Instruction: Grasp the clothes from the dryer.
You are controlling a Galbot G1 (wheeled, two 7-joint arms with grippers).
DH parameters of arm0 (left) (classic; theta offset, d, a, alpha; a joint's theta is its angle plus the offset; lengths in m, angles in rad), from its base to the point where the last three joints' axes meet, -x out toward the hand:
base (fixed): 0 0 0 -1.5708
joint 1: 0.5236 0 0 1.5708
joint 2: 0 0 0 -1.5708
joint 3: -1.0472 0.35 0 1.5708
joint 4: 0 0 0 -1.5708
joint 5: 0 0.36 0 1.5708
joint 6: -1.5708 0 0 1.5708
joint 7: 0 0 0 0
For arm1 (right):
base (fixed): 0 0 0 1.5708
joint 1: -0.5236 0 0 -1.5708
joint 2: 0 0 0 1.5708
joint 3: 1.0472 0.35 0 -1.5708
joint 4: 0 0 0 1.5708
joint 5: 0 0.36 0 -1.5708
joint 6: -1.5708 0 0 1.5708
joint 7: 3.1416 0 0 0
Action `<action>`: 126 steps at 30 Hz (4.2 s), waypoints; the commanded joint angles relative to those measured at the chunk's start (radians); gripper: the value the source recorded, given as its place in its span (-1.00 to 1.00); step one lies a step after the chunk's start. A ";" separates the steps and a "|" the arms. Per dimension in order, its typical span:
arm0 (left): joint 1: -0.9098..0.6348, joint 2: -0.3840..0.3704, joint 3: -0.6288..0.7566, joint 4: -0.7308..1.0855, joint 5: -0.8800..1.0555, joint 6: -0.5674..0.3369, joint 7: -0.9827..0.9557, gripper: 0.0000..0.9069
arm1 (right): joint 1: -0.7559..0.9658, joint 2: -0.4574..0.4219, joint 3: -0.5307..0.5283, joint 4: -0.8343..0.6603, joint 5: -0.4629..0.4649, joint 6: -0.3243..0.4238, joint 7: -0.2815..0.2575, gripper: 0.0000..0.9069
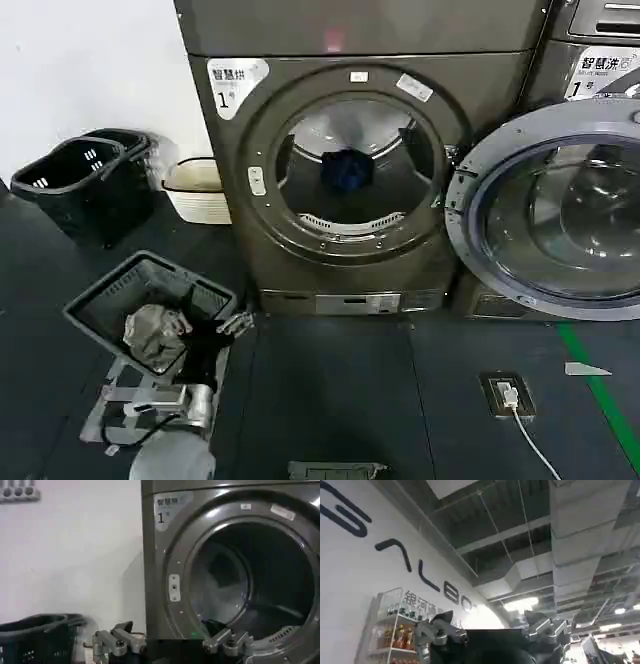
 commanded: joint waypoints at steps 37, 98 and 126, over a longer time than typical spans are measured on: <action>-0.021 0.009 0.033 0.009 0.013 0.010 -0.011 1.00 | 0.026 0.025 -0.006 0.013 0.057 0.062 -0.013 1.00; -0.091 -0.013 0.032 0.038 0.016 -0.018 0.022 1.00 | 0.011 0.048 -0.005 0.086 0.116 0.157 -0.049 1.00; -0.136 -0.029 0.055 0.073 0.019 -0.019 0.021 1.00 | -0.001 0.051 0.017 0.080 0.141 0.182 -0.035 1.00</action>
